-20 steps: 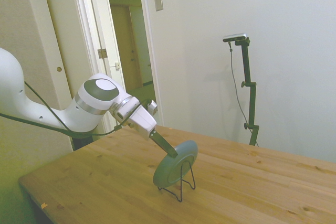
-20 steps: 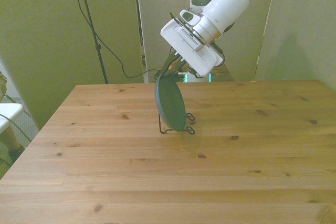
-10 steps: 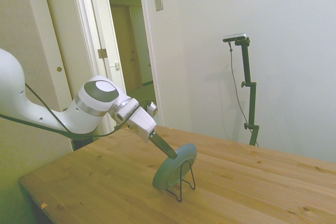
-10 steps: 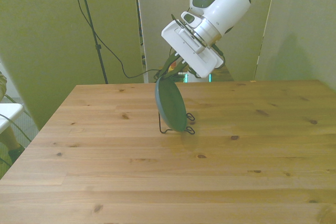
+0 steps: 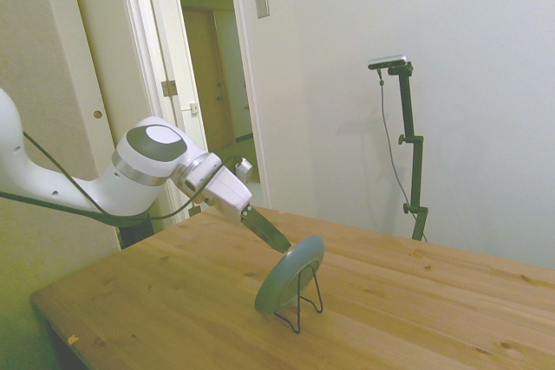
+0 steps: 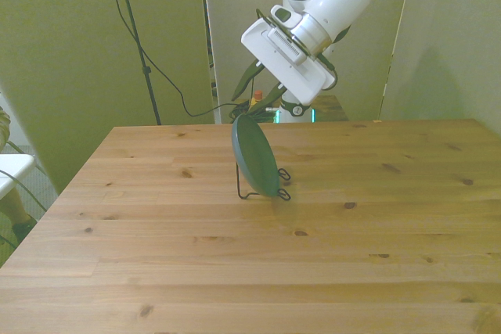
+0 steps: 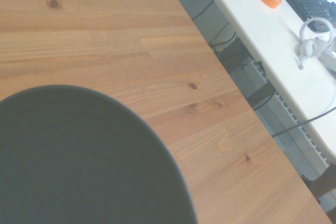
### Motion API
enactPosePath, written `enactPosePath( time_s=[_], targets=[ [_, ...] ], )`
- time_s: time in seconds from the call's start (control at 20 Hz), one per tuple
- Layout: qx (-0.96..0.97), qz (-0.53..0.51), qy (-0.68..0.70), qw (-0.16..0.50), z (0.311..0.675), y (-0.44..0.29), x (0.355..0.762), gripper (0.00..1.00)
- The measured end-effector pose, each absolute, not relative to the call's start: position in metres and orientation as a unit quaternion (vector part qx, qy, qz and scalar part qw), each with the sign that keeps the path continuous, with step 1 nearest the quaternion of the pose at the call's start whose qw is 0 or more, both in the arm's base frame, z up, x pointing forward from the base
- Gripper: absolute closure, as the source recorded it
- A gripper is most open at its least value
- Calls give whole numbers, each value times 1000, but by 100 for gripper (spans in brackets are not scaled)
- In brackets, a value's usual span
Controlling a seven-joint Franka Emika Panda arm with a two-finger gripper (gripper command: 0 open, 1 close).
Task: Load the plate
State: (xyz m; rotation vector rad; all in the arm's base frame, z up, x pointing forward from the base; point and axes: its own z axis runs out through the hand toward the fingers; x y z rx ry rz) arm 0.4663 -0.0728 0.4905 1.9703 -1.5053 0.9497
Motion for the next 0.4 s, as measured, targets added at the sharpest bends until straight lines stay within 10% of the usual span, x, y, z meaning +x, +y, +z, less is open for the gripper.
enactPosePath(
  time_s=[0.4],
  targets=[
    [778, 372, -499, 84, 529, -72, 429, 0]
  ],
)
